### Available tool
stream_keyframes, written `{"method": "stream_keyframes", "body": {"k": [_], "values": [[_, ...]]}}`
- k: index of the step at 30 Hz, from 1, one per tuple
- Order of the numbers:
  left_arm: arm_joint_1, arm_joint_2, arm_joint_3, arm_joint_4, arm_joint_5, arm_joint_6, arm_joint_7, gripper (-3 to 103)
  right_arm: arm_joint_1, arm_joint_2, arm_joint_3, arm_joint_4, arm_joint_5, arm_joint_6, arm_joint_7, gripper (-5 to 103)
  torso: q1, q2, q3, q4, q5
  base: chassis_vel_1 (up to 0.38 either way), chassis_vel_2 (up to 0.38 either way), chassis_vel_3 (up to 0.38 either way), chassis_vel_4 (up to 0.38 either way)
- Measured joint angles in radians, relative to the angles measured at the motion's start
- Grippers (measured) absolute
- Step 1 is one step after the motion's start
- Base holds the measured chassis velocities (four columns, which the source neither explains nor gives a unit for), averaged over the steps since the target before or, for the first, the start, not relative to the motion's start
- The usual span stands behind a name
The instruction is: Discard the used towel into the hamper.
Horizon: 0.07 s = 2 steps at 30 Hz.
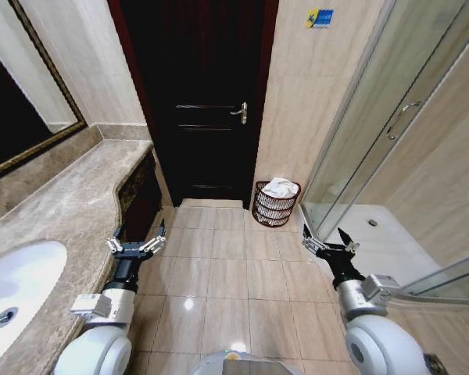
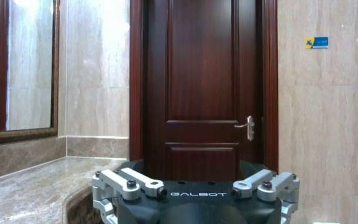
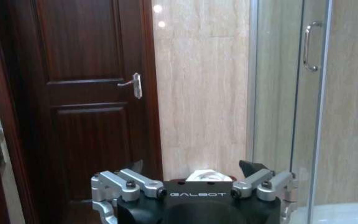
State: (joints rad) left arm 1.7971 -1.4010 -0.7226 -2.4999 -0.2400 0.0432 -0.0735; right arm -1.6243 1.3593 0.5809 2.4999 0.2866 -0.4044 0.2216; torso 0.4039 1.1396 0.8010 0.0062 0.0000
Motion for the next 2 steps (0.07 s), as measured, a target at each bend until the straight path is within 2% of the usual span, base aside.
{"method": "stream_keyframes", "body": {"k": [2], "values": [[0.0,0.0,0.0,0.0,0.0,0.0,0.0,100,0.0,0.0,0.0,0.0,0.0,0.0,0.0,100,0.0,0.0,0.0,0.0,0.0,0.0,0.0,0.0,0.0]]}}
